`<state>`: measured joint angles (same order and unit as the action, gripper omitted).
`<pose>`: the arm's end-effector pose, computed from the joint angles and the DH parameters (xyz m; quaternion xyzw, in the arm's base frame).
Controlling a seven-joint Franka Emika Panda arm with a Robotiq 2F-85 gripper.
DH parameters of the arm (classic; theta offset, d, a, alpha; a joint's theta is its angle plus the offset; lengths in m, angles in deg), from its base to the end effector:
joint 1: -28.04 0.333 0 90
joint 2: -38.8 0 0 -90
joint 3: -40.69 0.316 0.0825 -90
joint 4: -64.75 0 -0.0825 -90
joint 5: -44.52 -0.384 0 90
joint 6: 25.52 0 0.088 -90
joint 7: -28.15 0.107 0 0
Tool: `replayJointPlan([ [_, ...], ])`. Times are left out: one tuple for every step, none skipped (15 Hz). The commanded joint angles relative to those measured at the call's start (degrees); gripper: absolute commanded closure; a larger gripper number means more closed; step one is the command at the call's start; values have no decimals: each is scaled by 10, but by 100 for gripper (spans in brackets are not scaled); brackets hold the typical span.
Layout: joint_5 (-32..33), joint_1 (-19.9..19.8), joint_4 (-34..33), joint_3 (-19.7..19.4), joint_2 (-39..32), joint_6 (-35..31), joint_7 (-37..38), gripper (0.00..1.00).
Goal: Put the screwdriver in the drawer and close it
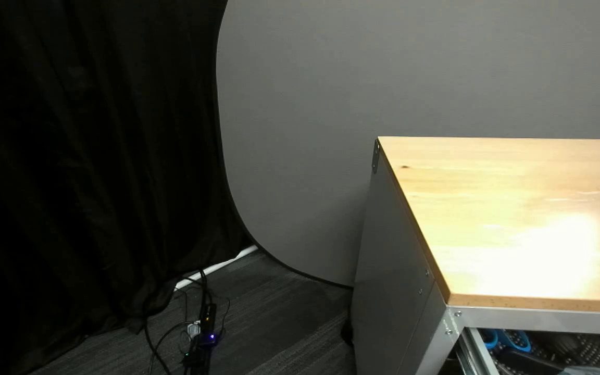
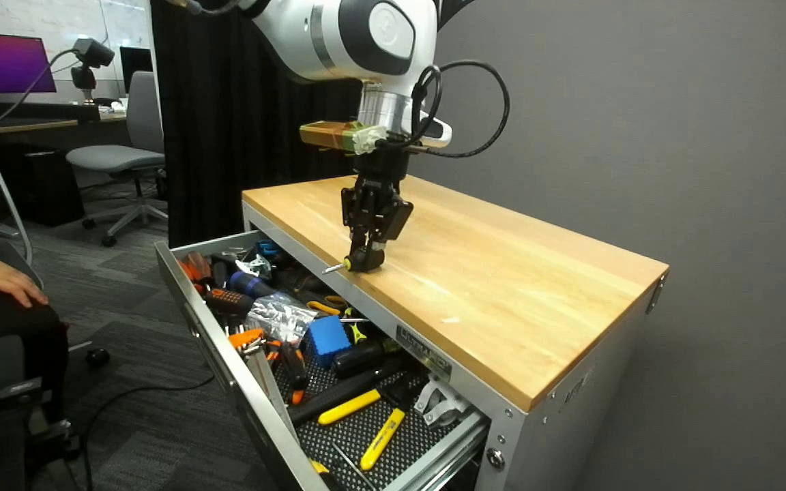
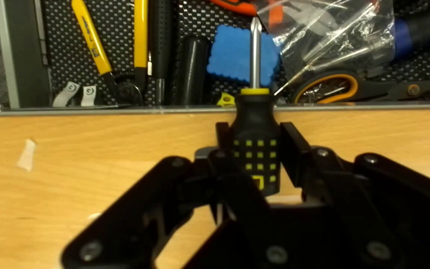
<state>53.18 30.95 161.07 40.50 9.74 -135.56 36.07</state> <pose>0.6433 0.0201 0.2883 0.9887 -0.0097 -0.1263 0.0797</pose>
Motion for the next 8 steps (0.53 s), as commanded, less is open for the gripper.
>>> replayJointPlan([
  [23,8,94,-18,71,-47,37,84],
  [26,6,115,-21,85,-59,47,84],
  [27,3,137,-24,98,-68,55,84],
  [29,2,155,-28,110,-75,62,84],
  [36,2,175,-33,121,-85,75,84],
  [45,2,190,-38,129,-95,87,84],
  [54,2,206,-44,135,-116,104,84],
  [61,1,218,-48,139,-132,120,84],
])
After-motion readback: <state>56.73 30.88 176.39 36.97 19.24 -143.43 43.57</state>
